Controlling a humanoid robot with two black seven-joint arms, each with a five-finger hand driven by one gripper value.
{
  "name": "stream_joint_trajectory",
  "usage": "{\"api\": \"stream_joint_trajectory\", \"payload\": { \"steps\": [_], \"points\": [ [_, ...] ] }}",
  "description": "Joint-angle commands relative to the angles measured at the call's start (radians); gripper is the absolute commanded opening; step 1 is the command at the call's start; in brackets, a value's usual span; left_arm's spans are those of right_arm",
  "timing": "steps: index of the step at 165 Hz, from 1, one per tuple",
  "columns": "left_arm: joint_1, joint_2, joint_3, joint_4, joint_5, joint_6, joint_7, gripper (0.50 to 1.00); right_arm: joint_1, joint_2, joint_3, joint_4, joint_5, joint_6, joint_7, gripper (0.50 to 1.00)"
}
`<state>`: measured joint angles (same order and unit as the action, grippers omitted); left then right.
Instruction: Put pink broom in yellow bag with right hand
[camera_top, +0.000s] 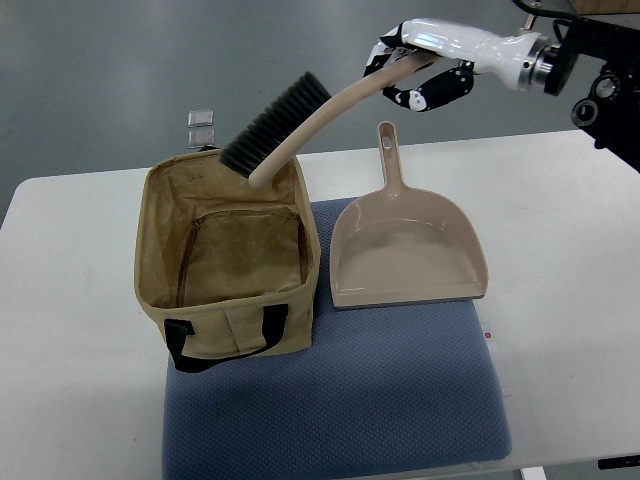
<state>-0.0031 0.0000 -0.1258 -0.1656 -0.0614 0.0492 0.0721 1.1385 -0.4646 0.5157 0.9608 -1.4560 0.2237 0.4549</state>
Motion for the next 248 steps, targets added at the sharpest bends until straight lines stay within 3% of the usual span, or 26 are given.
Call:
{"api": "stream_joint_trajectory", "payload": {
  "steps": [1,48,68,77,83,116,134,154,190,248],
  "points": [
    [0.000,0.000,0.000,0.000,0.000,0.000,0.000,1.000,0.012,0.078,-0.039,-0.033,-0.009,-0.007,-0.004,0.500],
    [0.000,0.000,0.000,0.000,0.000,0.000,0.000,1.000,0.009,0.221,-0.106,-0.083,-0.064,-0.049,-0.042,0.500],
    [0.000,0.000,0.000,0.000,0.000,0.000,0.000,1.000,0.003,0.234,-0.108,-0.088,-0.070,-0.069,-0.045,0.609],
    [0.000,0.000,0.000,0.000,0.000,0.000,0.000,1.000,0.003,0.241,-0.108,-0.088,-0.069,-0.073,-0.045,0.717],
    [-0.001,0.000,0.000,0.000,0.000,0.000,0.000,1.000,0.003,0.242,-0.108,-0.088,-0.069,-0.078,-0.045,0.758],
    [0.000,0.000,0.000,0.000,0.000,0.000,0.000,1.000,0.001,0.244,-0.105,-0.085,-0.067,-0.087,-0.045,0.827],
    [0.000,0.000,0.000,0.000,0.000,0.000,0.000,1.000,0.001,0.236,-0.095,-0.080,-0.058,-0.093,-0.044,0.836],
    [0.000,0.000,0.000,0.000,0.000,0.000,0.000,1.000,-0.002,0.221,-0.068,-0.079,-0.041,-0.109,-0.042,0.899],
    [0.000,0.000,0.000,0.000,0.000,0.000,0.000,1.000,-0.077,0.149,0.099,-0.082,0.063,-0.106,-0.033,0.915],
    [0.000,0.000,0.000,0.000,0.000,0.000,0.000,1.000,-0.296,0.099,0.291,-0.100,0.525,-0.142,-0.033,0.915]
  ]
}}
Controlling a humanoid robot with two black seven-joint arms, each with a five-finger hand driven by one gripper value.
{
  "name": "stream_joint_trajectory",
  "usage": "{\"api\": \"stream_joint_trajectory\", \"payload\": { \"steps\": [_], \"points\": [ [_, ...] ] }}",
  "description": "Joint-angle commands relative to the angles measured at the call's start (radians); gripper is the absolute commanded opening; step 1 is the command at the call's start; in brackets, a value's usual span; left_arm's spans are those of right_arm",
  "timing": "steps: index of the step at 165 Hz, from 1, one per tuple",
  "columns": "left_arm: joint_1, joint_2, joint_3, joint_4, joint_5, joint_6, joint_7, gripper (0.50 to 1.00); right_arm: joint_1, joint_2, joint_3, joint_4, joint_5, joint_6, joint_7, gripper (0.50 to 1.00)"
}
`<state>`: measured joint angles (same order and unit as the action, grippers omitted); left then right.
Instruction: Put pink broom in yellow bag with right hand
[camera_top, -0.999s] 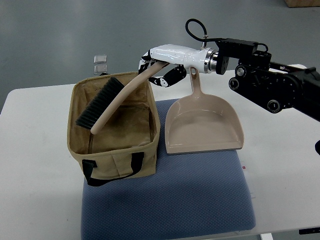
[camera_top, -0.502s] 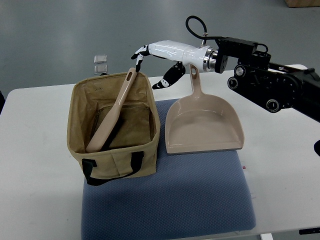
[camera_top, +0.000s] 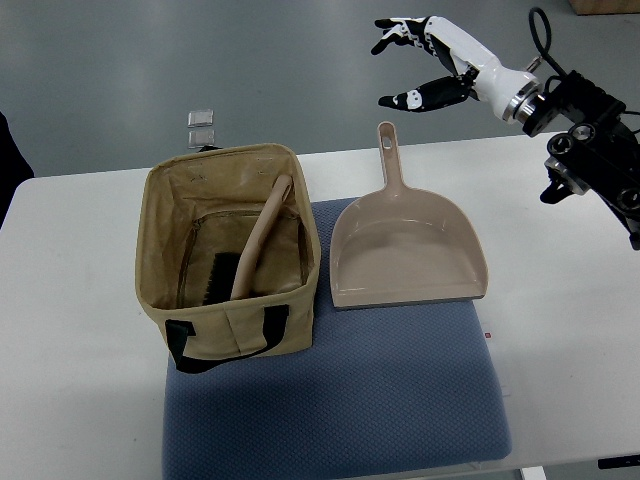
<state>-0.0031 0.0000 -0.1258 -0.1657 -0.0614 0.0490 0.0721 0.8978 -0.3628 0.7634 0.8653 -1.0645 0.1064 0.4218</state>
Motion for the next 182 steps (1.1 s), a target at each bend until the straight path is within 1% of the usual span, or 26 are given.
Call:
{"api": "stream_joint_trajectory", "payload": {
  "steps": [1,11,53,77,108,129,148,169,182],
  "points": [
    [0.000,0.000,0.000,0.000,0.000,0.000,0.000,1.000,-0.060,-0.002,0.047,-0.006,0.146,-0.030,0.000,0.915],
    [0.000,0.000,0.000,0.000,0.000,0.000,0.000,1.000,-0.082,0.001,0.059,-0.018,0.233,-0.050,0.000,0.915],
    [0.000,0.000,0.000,0.000,0.000,0.000,0.000,1.000,-0.119,0.021,0.059,-0.081,0.534,-0.083,-0.001,0.915],
    [0.000,0.000,0.000,0.000,0.000,0.000,0.000,1.000,-0.122,0.027,0.065,-0.107,0.672,-0.083,-0.006,0.915],
    [0.000,0.000,0.000,0.000,0.000,0.000,0.000,1.000,-0.135,0.036,0.067,-0.115,0.841,-0.079,-0.012,0.915],
    [0.000,0.000,0.000,0.000,0.000,0.000,0.000,1.000,-0.143,0.073,0.067,-0.114,0.948,-0.068,-0.015,0.915],
    [0.000,0.000,0.000,0.000,0.000,0.000,0.000,1.000,-0.155,0.082,0.065,-0.109,0.982,-0.067,-0.014,0.917],
    [0.000,0.000,0.000,0.000,0.000,0.000,0.000,1.000,-0.163,0.137,0.047,-0.107,0.956,-0.065,-0.008,0.928],
    [0.000,0.000,0.000,0.000,0.000,0.000,0.000,1.000,-0.168,0.146,0.047,-0.109,0.926,-0.044,-0.006,0.928]
  ]
}}
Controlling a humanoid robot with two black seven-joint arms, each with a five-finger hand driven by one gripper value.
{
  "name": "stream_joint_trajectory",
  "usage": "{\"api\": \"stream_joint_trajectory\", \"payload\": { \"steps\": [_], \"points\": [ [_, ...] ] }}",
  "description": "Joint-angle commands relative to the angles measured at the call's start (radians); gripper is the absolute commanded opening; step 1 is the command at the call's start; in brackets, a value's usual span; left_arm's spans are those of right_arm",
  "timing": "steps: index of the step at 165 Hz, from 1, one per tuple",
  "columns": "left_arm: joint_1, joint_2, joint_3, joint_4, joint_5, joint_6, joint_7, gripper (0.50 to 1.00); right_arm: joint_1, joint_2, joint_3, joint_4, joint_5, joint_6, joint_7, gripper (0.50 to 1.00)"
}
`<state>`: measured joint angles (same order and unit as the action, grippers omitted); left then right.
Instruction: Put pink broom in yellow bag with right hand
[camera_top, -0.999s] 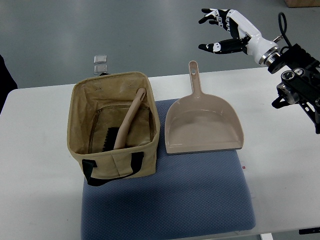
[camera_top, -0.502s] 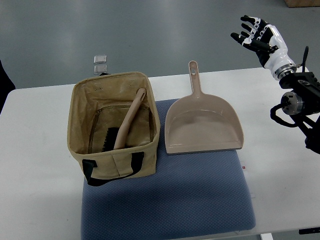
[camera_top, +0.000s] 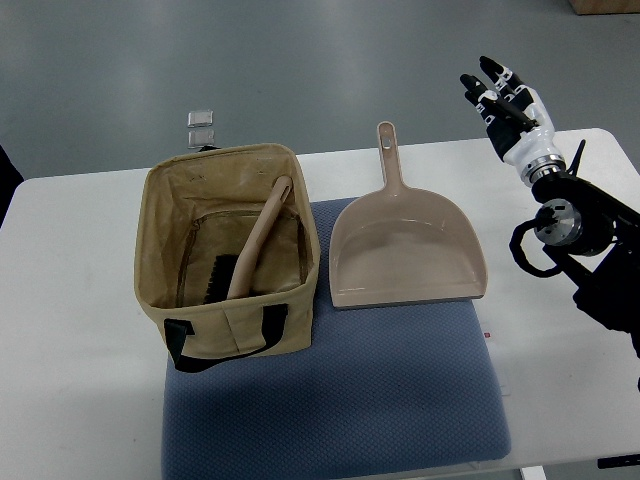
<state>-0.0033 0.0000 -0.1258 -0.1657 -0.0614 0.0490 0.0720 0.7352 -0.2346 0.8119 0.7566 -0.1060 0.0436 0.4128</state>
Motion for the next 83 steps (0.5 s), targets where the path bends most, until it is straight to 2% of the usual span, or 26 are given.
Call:
{"api": "stream_joint_trajectory", "payload": {
  "steps": [1,27,83],
  "points": [
    [0.000,0.000,0.000,0.000,0.000,0.000,0.000,1.000,-0.005,0.018,-0.002,0.000,-0.032,0.019,0.003,0.928],
    [0.000,0.000,0.000,0.000,0.000,0.000,0.000,1.000,-0.013,0.020,-0.005,-0.002,-0.118,0.025,0.006,0.928],
    [0.000,0.000,0.000,0.000,0.000,0.000,0.000,1.000,-0.022,0.024,0.004,-0.002,-0.169,-0.027,0.009,0.930]
  ]
}}
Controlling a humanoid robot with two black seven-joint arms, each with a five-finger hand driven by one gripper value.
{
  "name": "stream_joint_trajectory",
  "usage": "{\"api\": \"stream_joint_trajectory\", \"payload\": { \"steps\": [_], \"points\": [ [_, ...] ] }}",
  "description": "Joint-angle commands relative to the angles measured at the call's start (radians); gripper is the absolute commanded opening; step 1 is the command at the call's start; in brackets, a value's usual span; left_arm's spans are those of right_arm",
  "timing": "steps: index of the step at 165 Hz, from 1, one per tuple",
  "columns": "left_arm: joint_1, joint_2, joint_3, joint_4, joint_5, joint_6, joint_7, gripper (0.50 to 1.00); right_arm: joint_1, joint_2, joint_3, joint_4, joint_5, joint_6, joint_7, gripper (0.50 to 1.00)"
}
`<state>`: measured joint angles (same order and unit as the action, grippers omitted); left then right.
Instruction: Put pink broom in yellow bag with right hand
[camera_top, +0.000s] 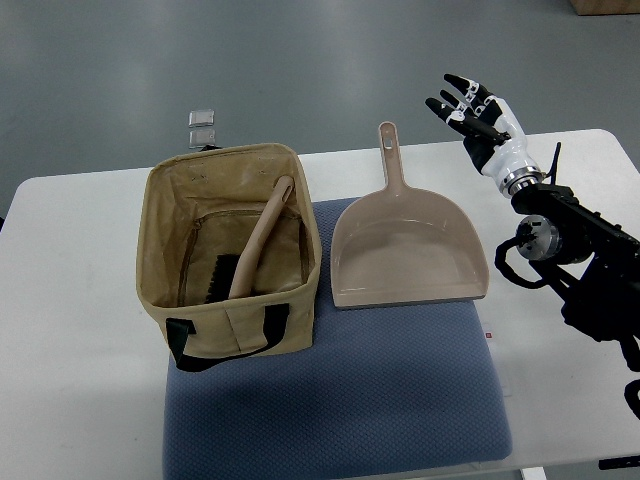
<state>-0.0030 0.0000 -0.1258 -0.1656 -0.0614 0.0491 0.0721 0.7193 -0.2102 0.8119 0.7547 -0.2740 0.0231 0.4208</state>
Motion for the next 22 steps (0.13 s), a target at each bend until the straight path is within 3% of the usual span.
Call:
{"api": "stream_joint_trajectory", "payload": {
  "steps": [1,22],
  "points": [
    [0.000,0.000,0.000,0.000,0.000,0.000,0.000,1.000,-0.006,0.000,0.004,0.000,-0.001,-0.006,0.001,0.930],
    [0.000,0.000,0.000,0.000,0.000,0.000,0.000,1.000,-0.011,0.020,0.010,0.000,-0.001,-0.008,0.003,0.930]
  ]
}}
